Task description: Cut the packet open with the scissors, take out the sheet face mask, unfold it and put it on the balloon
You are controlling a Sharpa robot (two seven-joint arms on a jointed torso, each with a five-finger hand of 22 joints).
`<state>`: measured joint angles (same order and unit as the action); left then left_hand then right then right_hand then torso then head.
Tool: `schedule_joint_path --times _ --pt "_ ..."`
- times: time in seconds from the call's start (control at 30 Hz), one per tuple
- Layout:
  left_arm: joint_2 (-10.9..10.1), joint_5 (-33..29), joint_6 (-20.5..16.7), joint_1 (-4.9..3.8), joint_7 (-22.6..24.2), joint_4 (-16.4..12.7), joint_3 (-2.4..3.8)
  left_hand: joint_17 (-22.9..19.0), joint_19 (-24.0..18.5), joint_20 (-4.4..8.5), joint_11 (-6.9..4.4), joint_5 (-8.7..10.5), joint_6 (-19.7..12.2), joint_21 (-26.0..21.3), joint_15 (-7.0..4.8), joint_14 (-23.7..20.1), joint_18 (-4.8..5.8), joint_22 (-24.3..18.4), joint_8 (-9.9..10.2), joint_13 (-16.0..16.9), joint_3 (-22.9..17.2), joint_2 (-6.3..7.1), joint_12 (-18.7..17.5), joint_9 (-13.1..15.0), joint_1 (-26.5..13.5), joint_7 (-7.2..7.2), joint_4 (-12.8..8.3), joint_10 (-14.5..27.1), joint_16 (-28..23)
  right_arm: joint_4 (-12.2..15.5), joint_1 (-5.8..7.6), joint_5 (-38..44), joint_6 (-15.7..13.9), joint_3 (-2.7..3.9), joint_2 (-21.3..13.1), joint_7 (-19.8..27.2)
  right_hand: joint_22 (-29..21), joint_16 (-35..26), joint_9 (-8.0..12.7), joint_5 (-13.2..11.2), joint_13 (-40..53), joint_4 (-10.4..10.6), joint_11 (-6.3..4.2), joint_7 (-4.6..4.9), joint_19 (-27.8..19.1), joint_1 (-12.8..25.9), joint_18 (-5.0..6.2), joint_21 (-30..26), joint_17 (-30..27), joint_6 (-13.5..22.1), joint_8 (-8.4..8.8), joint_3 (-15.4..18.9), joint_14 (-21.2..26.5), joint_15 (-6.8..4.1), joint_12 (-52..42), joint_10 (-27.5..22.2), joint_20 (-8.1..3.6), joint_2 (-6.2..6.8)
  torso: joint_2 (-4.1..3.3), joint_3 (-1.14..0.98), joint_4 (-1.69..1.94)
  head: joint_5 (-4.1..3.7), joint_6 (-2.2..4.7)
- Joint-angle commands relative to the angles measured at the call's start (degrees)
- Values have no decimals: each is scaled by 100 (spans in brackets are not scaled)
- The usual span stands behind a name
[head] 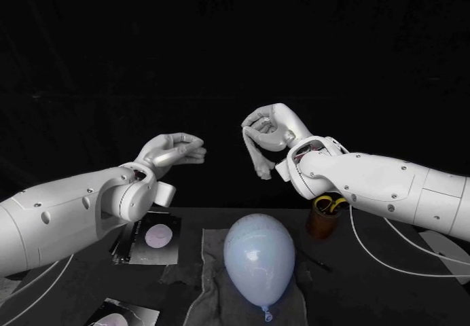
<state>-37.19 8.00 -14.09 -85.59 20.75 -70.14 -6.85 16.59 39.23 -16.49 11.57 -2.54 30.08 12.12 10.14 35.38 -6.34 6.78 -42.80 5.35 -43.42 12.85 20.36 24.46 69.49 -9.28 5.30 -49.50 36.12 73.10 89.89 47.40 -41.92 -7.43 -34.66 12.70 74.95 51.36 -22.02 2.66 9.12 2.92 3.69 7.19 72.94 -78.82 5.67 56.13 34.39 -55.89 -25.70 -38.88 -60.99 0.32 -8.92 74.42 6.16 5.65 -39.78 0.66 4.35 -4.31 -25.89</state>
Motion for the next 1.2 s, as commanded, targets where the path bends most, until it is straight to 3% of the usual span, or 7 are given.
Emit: schedule_joint_path --times 0.03,0.07,0.23,0.43,0.6,0.77,1.2 --pt "55 295 -126 185 113 51 -10 -199 10 -15 24 -27 177 -114 25 119 -66 -87 327 -134 384 109 -185 -277 178 -96 46 -79 -324 52 9 135 -5 6 11 -73 603 -22 -6 12 8 -34 -24 11 -31 -65 100 3 10 -34 -41 2 36 -12 -27 31 0 0 -12 7 -10 -21 17" --pt "79 358 -150 249 139 79 -13 -430 -31 -12 30 -26 464 -266 30 330 -17 -206 740 -188 768 61 -446 -618 499 -106 108 -200 -717 63 9 137 -30 6 8 -87 603 -22 -6 12 8 -34 -24 11 -31 -65 100 3 10 -34 -41 2 36 -12 -27 31 0 0 -14 11 -8 -35 24" --pt "241 730 -302 639 330 214 -17 -629 -88 -14 32 -26 851 -400 49 430 7 -294 1026 -173 1122 66 -716 -872 929 -104 72 -277 -1130 146 10 133 -126 6 -41 -170 604 -20 -7 12 10 -40 -26 10 -28 -69 100 7 11 -38 -42 2 34 -14 -29 35 0 -1 -28 18 -13 -43 16" --pt "368 934 -304 914 457 295 -4 -734 252 -13 -46 -25 968 -369 13 549 -74 -281 1381 -184 1243 66 -939 -1091 1167 -150 60 -326 -1372 304 -2 25 -188 6 -53 -157 606 -19 -8 12 11 -42 -26 9 -25 -70 99 11 12 -39 -42 2 33 -15 -30 37 0 -1 -44 11 -8 16 22" --pt "476 901 -250 1002 453 426 5 -937 -644 -23 -118 -28 469 -701 205 75 85 -371 1896 -175 1683 8 -1388 -1318 1279 5 109 122 -1902 429 -17 -80 -242 6 -34 -108 605 -17 -9 12 13 -45 -27 9 -27 -71 101 7 13 -41 -43 3 31 -16 -30 40 0 -1 -24 18 -9 38 5" --pt "643 876 -143 1044 371 572 11 -1049 -655 -16 -195 -27 -151 -795 252 -41 136 -362 2525 -202 2695 -264 -1707 -1571 1629 126 292 753 -2261 540 -30 -188 -308 6 -15 -62 605 -17 -9 12 13 -45 -27 9 -27 -71 101 7 13 -41 -43 3 31 -16 -30 40 0 -1 -20 23 -10 35 8" --pt "671 687 -240 1066 990 157 114 -1066 -393 -11 -221 -25 682 -805 136 282 120 -335 2354 -161 3167 -488 -1645 -1441 2105 -114 507 13 -2447 767 -117 -250 -230 5 -34 -117 605 -14 -10 12 17 -47 -27 10 -26 -70 102 6 15 -44 -43 3 27 -17 -31 43 -1 -3 -32 13 -12 69 -34"
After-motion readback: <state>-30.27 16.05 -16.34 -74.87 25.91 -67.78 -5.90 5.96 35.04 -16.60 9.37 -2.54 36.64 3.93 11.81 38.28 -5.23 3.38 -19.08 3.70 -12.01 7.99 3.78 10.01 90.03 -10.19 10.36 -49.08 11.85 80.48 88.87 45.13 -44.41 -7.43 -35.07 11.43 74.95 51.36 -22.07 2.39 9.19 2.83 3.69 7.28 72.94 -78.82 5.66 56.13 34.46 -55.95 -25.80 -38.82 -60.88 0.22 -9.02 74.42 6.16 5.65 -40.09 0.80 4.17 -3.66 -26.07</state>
